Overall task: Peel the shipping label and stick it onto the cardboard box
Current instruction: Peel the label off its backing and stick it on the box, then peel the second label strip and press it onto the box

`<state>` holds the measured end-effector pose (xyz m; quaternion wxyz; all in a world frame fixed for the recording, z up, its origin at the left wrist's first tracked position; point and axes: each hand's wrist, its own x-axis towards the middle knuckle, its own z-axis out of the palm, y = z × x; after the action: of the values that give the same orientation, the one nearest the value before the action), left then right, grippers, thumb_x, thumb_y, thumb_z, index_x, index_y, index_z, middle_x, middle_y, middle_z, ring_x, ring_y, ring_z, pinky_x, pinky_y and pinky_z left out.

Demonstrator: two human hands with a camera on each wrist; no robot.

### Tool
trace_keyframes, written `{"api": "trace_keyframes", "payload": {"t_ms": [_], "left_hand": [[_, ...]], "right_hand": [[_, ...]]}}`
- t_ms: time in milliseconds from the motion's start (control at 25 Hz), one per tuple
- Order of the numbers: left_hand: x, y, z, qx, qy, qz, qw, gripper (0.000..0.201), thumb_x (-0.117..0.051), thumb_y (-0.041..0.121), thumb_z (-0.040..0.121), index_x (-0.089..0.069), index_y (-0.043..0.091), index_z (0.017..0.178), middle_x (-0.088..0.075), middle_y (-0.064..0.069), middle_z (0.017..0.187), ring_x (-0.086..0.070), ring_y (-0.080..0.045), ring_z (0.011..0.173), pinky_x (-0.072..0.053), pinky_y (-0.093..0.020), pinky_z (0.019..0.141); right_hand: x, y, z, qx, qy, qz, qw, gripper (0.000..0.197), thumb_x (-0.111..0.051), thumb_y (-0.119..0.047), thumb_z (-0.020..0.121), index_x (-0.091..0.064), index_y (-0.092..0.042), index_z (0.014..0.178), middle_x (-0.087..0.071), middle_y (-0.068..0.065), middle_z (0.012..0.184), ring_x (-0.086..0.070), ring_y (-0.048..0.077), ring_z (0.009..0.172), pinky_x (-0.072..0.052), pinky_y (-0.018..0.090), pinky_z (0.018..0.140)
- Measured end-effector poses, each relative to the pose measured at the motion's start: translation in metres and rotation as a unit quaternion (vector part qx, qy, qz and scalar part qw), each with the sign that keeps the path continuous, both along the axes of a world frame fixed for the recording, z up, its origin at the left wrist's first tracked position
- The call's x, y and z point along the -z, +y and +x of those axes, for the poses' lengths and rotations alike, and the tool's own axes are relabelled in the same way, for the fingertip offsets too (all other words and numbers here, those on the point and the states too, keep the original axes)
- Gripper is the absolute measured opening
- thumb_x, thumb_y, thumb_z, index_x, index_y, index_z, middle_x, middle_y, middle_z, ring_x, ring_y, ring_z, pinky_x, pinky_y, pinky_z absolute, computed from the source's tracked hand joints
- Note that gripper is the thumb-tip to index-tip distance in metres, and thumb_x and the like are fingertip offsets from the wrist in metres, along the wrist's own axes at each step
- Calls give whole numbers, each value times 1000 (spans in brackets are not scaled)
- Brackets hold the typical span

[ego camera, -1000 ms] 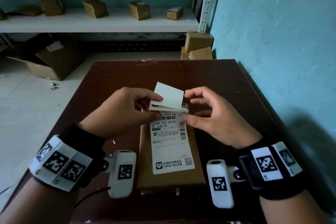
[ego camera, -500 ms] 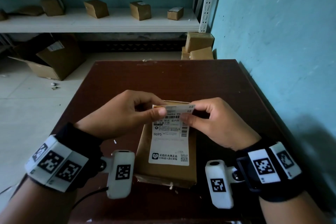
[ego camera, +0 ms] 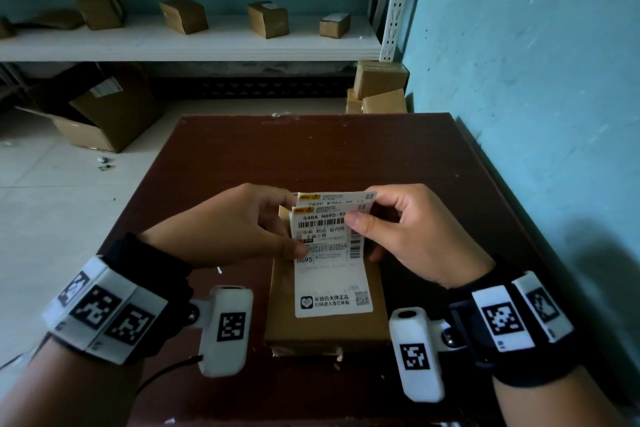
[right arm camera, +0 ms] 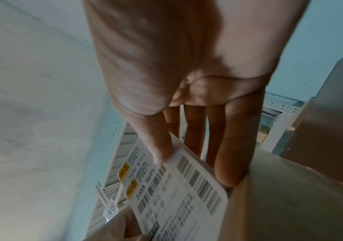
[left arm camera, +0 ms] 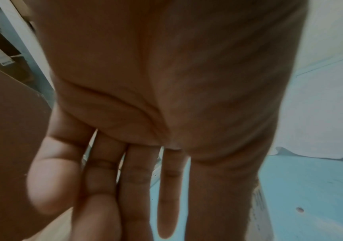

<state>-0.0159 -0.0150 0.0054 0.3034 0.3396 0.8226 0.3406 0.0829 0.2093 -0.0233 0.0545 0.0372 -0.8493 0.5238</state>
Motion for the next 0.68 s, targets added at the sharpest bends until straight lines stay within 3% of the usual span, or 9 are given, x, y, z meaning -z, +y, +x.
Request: {"api": "trace_keyframes", "payload": {"t_ms": [160,280,360,440,520,600,680], "left_hand": [[2,5,4,-3,46,2,999,19,-77,36,83,-71,49,94,-77,14,94,-73,-5,88,-57,-38,88],[0,8,7,-36,61,9,997,25,-76,36,84,-69,57,73,-76,20,84,-71,3,78,-56,-25,76],[-1,9,8,-49,67,10,996,26,-76,35,84,-69,55,69,-75,21,80,-70,5,74,-51,-15,67],[0,9,7,-62,70,11,996,17,-76,34,84,-72,48,74,-74,22,79,-69,6,73,-47,-9,61],[2,9,6,-68,69,10,995,9,-74,35,85,-72,41,92,-75,22,84,-70,7,76,-48,-9,63],[5,9,3,-81,71,25,994,18,-74,34,86,-70,37,103,-75,20,90,-71,6,82,-55,-18,74],[6,10,3,-96,74,45,992,17,-74,29,86,-69,36,100,-76,19,91,-71,3,85,-58,-29,83]], "right_hand": [[3,-1,-2,7,0,2,1000,18,-63,-25,95,-75,-21,108,-76,-13,103,-75,16,83,-61,33,63],[1,-1,-1,8,7,8,1000,19,-62,-27,96,-75,-23,110,-75,-17,106,-71,4,97,-59,26,79],[-1,-1,0,15,18,15,1000,19,-62,-27,96,-75,-22,109,-75,-16,106,-68,-3,102,-57,24,87],[-1,-1,0,23,24,19,999,19,-62,-27,96,-76,-20,107,-76,-15,105,-68,-2,102,-57,28,89],[-1,0,-1,33,28,13,999,18,-62,-27,97,-76,-20,106,-76,-15,105,-68,-2,102,-57,32,90],[0,1,-1,37,28,-8,999,18,-62,-27,97,-76,-22,108,-76,-16,106,-69,-1,103,-58,34,90],[0,0,-2,33,27,-20,999,20,-62,-27,97,-76,-22,110,-76,-15,106,-70,1,101,-59,36,86]]}}
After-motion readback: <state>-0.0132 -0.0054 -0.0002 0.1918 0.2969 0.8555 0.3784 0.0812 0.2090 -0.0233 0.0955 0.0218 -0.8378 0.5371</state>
